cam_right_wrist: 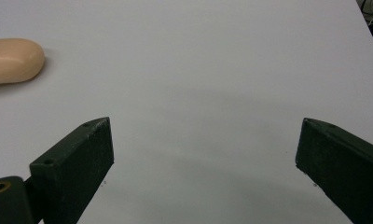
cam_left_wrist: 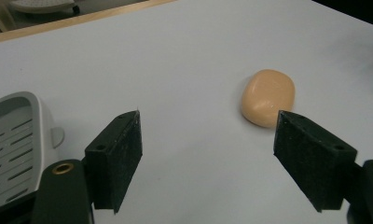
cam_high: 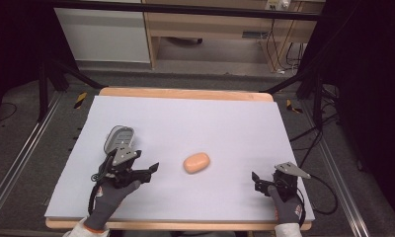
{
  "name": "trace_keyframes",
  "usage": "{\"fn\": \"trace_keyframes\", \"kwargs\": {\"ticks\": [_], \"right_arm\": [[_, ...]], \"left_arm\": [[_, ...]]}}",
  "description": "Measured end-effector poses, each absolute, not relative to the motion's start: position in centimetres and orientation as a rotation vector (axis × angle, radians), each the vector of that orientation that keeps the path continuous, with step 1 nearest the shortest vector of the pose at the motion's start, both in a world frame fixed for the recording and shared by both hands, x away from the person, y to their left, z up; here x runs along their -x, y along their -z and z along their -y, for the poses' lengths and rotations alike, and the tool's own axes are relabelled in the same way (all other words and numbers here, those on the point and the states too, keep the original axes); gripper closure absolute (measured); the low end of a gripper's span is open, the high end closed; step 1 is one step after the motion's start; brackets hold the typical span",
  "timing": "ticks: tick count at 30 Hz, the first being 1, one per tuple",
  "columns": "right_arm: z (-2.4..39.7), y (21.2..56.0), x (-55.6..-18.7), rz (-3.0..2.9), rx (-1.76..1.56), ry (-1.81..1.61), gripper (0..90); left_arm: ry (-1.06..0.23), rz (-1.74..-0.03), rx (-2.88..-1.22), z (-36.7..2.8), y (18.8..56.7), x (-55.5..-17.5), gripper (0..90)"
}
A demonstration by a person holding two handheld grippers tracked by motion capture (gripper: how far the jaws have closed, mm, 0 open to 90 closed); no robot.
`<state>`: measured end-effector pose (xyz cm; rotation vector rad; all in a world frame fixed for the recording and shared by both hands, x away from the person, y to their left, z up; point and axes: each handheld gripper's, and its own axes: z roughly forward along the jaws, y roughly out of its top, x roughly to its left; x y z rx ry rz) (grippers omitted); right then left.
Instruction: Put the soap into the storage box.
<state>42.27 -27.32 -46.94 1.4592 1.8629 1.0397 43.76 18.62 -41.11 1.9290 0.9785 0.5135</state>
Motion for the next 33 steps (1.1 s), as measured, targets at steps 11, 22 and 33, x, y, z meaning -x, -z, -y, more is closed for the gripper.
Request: {"fn": "trace_keyframes", "kwargs": {"ticks": [11, 22, 33], "right_arm": [[27.3, 47.0, -42.3, -1.865, -1.459, -1.041, 4.4], [27.3, 47.0, -42.3, -1.873, -1.449, -1.043, 4.4], [27.2, 47.0, -42.4, -1.885, -1.455, -1.049, 4.5]], "left_arm": [[-0.493, -0.959, -1.951, -16.7, 41.4, -44.4, 22.6], [-0.477, -0.950, -1.982, -15.1, 41.7, -45.3, 22.2], [-0.484, -0.939, -2.011, -13.3, 41.6, -46.3, 22.0]]}}
